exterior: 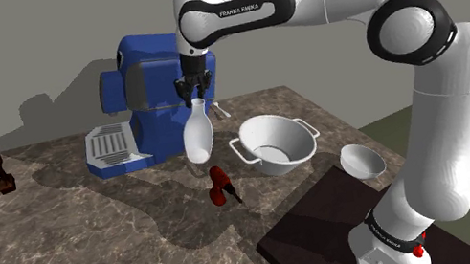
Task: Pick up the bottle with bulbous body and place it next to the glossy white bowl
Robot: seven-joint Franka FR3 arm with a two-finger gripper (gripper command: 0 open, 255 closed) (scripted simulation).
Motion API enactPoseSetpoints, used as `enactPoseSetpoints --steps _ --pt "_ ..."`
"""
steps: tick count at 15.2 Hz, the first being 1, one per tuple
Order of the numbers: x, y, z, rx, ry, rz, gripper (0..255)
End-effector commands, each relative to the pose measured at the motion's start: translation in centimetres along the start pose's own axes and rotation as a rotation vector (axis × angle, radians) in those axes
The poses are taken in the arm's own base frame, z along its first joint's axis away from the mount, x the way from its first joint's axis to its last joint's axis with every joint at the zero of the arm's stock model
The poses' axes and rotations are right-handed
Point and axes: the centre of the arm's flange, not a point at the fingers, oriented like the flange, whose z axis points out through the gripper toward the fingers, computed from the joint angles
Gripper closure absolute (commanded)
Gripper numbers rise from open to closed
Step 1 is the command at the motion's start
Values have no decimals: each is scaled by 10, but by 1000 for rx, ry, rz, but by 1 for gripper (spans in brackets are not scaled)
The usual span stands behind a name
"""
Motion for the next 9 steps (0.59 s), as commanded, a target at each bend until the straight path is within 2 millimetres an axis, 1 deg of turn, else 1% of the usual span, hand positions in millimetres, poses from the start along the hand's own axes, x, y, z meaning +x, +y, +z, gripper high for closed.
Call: enactPoseSetpoints --steps 1,8,9 --pt "0 -1 -10 0 0 0 255" --pt "-1 0 -47 0 0 0 255" --pt "-7 11 -49 0 0 0 255"
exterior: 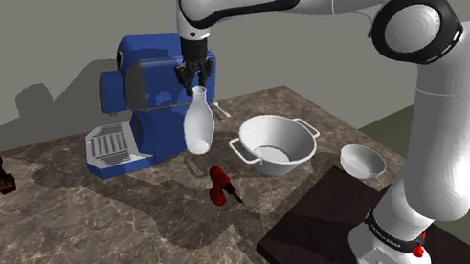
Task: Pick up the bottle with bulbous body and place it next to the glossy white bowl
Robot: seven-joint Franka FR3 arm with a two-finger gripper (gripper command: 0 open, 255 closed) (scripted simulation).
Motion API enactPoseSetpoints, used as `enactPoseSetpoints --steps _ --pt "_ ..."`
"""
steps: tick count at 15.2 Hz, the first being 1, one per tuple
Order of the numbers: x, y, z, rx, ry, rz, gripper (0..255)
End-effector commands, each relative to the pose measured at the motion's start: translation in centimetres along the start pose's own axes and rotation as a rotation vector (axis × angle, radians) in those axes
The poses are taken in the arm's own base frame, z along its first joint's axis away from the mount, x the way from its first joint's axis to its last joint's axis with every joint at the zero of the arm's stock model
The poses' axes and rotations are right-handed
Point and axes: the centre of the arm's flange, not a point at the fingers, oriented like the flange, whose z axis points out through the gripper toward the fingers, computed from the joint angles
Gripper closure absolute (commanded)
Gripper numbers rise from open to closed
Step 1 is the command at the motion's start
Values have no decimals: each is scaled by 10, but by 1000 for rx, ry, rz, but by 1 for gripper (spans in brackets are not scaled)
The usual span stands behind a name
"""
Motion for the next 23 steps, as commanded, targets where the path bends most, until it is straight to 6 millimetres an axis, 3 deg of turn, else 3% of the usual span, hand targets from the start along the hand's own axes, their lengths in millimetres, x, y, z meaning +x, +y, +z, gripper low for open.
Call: enactPoseSetpoints --steps 1,23 --pt "-10 18 -8 0 0 0 255" --pt "-154 263 -68 0 0 0 255"
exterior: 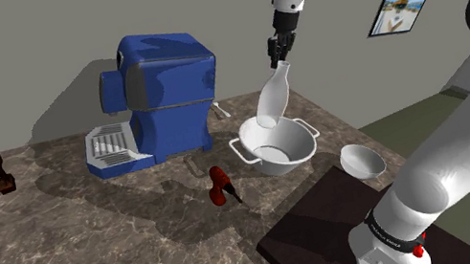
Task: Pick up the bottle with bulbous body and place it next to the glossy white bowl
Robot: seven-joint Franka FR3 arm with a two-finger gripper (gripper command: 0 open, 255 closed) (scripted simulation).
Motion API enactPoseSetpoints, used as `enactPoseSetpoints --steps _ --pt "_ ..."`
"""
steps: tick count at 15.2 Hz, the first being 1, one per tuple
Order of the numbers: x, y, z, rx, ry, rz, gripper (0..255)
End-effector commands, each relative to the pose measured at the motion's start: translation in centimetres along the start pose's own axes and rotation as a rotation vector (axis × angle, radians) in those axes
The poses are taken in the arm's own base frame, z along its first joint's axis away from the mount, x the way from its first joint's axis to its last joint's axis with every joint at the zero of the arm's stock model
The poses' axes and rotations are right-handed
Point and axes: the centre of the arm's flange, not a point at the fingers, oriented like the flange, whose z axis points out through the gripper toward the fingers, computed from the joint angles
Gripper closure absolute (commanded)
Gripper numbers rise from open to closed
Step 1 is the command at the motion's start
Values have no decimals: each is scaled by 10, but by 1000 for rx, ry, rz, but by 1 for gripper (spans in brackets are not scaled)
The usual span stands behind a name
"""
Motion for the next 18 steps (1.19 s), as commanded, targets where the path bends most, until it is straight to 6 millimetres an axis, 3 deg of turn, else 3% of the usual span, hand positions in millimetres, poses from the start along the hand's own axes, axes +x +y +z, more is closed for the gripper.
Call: enactPoseSetpoints --steps 1,18 --pt "-13 23 -3 0 0 -1 255" --pt "-124 213 -49 0 0 -1 255"
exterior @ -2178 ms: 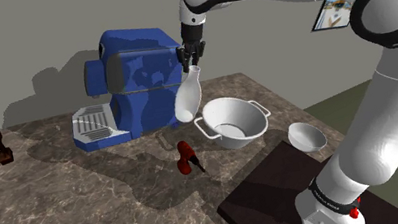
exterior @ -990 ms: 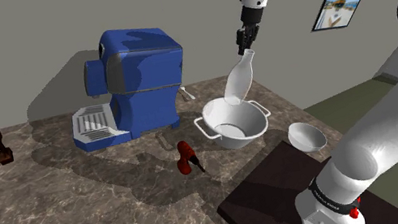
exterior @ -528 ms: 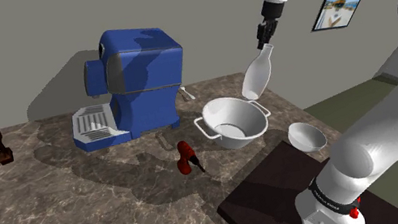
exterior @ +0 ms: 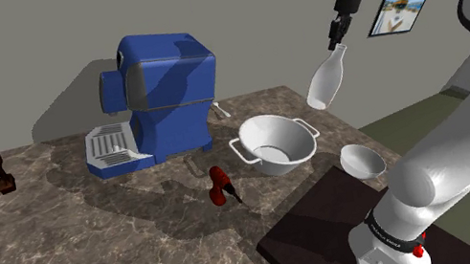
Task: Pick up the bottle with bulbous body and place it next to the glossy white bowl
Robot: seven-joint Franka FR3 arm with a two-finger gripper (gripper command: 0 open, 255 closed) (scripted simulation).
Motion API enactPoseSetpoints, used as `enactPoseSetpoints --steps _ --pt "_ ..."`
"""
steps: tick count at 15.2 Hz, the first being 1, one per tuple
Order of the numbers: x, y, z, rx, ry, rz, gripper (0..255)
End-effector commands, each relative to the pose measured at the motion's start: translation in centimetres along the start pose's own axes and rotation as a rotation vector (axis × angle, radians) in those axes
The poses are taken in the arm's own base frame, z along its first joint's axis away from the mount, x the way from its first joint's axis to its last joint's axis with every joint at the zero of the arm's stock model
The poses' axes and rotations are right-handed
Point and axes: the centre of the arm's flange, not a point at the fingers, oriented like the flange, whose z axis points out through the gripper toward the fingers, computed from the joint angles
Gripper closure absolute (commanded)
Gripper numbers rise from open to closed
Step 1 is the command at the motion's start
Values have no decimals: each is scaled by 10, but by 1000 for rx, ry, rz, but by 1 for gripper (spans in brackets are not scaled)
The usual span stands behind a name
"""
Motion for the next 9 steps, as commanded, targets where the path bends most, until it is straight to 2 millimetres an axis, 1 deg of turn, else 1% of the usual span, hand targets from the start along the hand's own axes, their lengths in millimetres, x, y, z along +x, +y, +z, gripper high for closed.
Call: enactPoseSetpoints --steps 1,9 --pt "-17 21 -5 0 0 -2 255" --pt "-69 111 -27 0 0 -2 255"
